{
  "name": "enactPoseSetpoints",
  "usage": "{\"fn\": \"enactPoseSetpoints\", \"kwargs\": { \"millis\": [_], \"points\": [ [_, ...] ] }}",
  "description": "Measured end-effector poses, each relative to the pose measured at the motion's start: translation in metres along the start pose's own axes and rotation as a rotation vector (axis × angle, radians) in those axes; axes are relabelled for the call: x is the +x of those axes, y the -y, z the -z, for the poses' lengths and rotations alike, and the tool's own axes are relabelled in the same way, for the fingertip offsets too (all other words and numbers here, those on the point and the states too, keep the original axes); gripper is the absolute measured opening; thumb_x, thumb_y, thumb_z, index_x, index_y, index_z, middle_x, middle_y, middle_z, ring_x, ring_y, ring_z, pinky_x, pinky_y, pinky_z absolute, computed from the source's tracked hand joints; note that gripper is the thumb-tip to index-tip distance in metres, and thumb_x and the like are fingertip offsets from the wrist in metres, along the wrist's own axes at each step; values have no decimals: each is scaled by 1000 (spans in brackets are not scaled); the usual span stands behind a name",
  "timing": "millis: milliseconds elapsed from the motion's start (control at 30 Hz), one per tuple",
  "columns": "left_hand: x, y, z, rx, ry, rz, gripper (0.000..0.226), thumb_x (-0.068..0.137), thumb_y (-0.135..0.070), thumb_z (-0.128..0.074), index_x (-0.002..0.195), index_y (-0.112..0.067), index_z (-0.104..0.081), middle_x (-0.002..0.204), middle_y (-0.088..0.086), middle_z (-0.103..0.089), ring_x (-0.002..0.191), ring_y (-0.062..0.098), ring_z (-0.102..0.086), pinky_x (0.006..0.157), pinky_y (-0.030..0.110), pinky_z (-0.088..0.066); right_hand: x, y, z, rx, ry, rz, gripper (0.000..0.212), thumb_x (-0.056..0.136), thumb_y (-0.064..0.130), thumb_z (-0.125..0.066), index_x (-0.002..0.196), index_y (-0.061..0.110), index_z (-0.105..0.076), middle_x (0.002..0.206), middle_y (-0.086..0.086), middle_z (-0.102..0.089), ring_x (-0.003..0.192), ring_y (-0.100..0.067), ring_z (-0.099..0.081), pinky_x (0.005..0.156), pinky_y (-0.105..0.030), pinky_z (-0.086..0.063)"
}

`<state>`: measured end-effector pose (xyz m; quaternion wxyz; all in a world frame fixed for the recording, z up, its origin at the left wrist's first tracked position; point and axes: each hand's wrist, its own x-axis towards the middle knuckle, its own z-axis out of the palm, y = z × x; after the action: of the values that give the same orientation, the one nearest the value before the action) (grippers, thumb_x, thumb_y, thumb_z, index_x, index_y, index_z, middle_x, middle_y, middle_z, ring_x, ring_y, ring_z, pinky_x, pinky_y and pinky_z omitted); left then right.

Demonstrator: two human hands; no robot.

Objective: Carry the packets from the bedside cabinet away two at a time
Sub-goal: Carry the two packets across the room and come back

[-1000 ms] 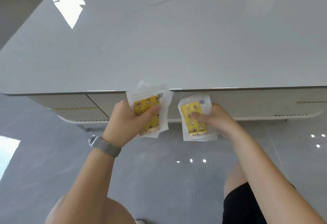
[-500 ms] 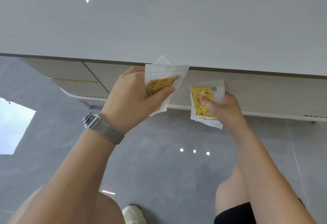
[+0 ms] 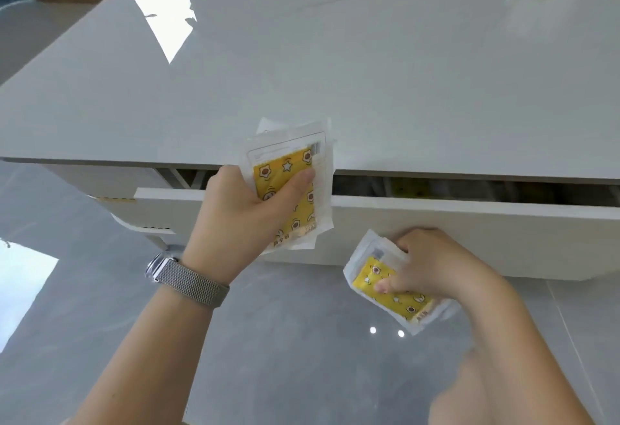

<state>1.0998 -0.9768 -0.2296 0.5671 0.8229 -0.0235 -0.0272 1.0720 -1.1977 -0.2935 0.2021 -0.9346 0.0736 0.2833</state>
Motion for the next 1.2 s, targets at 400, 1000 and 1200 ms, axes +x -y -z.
{"fn": "enactPoseSetpoints", "kwargs": {
  "millis": [400,1000,1200],
  "points": [
    [-5,-7,-6,-277,370,383,32,75,-27,-68,103,-13,-73,98,4,-76,90,20,-74,76,35,-61,-74,37,19,-206,491,240,43,68,50,-82,97,23,-66,92,11,-71,86,-9,-67,74,-25,-54],
    [-12,-8,-13,-233,417,445,27,79,-28,-68,103,-16,-72,96,4,-77,87,22,-74,77,41,-61,-29,-40,29,639,-280,20,10,82,30,-74,90,27,-68,88,12,-73,82,-5,-68,71,-26,-50],
    [-12,-7,-13,-271,399,429,23,81,-26,-66,102,-16,-72,95,4,-77,86,22,-74,74,39,-61,-30,-32,25,210,-381,-167,59,90,39,-65,138,11,-47,133,-10,-56,118,-28,-54,83,-32,-42]
  ]
}}
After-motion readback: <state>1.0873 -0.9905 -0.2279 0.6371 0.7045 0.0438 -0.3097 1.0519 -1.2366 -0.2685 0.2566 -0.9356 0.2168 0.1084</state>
